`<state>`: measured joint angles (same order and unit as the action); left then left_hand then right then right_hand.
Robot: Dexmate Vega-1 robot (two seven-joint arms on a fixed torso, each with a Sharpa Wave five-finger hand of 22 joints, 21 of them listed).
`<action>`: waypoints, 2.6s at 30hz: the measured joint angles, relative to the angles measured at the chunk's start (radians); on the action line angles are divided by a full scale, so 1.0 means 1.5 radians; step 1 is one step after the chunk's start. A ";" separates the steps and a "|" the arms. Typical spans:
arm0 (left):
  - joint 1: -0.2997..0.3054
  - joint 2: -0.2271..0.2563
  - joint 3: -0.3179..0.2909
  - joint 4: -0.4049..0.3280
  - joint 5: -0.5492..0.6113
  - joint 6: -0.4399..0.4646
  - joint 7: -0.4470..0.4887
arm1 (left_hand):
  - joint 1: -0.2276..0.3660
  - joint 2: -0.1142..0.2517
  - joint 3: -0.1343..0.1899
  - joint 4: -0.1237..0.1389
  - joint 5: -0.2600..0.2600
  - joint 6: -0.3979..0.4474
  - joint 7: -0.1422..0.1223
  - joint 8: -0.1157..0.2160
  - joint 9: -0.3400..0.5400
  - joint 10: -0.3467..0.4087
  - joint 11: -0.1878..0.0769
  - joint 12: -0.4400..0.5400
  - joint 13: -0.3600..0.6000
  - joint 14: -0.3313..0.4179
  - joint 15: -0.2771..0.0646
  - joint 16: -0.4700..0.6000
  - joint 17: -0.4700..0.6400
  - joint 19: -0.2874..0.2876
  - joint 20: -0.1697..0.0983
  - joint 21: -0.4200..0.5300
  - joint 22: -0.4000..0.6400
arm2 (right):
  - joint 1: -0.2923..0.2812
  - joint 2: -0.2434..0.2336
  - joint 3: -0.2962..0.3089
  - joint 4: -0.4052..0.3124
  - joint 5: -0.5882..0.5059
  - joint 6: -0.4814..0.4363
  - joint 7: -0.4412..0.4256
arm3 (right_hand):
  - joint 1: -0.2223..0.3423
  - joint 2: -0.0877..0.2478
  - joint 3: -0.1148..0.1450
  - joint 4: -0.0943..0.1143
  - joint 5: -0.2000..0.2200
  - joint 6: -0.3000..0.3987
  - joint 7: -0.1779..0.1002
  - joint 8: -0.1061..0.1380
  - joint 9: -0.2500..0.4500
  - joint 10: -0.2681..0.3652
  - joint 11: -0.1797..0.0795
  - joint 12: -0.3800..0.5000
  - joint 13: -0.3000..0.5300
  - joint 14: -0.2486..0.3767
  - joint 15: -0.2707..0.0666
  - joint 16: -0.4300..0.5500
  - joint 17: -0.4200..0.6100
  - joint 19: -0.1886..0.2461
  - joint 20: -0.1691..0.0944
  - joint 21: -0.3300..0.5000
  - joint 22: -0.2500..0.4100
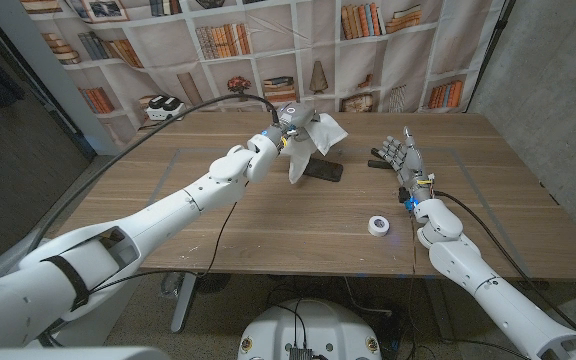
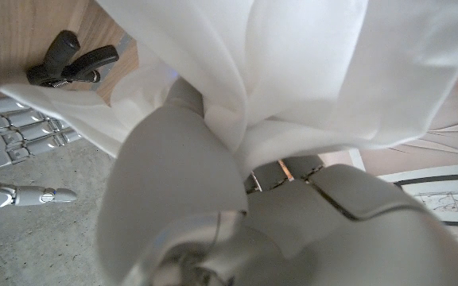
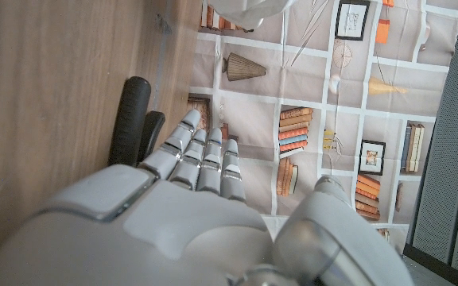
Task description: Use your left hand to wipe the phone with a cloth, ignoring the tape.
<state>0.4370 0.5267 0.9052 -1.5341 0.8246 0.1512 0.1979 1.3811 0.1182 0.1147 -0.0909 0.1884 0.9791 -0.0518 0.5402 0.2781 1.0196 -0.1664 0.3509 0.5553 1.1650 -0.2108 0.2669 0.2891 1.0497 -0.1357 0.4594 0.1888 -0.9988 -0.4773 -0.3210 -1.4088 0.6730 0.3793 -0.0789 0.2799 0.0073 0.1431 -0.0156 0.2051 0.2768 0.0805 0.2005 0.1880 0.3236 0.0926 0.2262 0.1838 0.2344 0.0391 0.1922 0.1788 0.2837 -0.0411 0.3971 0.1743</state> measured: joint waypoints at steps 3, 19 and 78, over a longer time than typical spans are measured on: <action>-0.004 -0.008 0.010 0.012 0.002 -0.008 0.002 | 0.000 0.000 0.000 0.000 0.000 0.001 -0.001 0.000 -0.003 0.002 -0.002 0.000 -0.002 0.000 0.000 0.000 0.001 0.000 0.000 0.000 0.000 | -0.001 0.000 0.001 0.000 0.001 0.001 0.000 | 0.000 0.000 -0.001 -0.001 0.000 0.000 0.000 0.000 0.000 0.000 0.000 0.000 0.000 0.000 0.000 0.000 0.000 0.000 0.000 0.000 0.000; -0.020 -0.045 0.057 0.069 0.017 -0.025 0.006 | 0.000 0.000 0.000 0.000 0.000 0.020 -0.004 0.003 -0.016 0.017 -0.002 -0.010 -0.012 0.005 0.001 -0.001 0.004 -0.004 -0.004 0.005 0.003 | -0.002 0.000 0.005 0.011 0.010 0.006 0.011 | 0.000 0.000 0.002 -0.004 0.000 0.005 0.000 0.000 0.000 0.000 0.000 0.000 0.000 0.000 0.000 0.000 0.004 0.000 0.000 0.000 0.000; 0.032 -0.007 0.065 0.068 -0.015 0.046 0.018 | -0.005 -0.005 0.000 0.000 -0.003 0.047 -0.011 -0.003 -0.053 0.038 -0.005 -0.038 -0.018 0.010 0.000 -0.003 0.021 -0.026 -0.005 0.027 0.007 | 0.011 -0.002 -0.006 0.031 0.019 -0.028 0.023 | 0.006 0.006 0.004 -0.005 0.000 0.007 -0.003 0.000 0.000 0.004 -0.004 -0.004 0.000 0.004 -0.004 0.000 0.002 0.006 0.001 -0.011 0.000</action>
<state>0.4857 0.5163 1.0025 -1.4325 0.8019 0.2207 0.2245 1.3734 0.1104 0.1146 -0.0911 0.1846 1.0489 -0.0679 0.5356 0.1990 1.0774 -0.1741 0.2934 0.5276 1.1795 -0.2112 0.2620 0.3212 1.0100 -0.1427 0.4994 0.1985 -0.9822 -0.4798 -0.3307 -1.3622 0.7009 0.3375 -0.0443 0.2892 0.0165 0.1493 -0.0236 0.2052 0.2875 0.0767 0.2005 0.1880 0.3291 0.0871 0.2199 0.1838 0.2396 0.0338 0.1922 0.1816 0.2927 -0.0392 0.3806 0.1743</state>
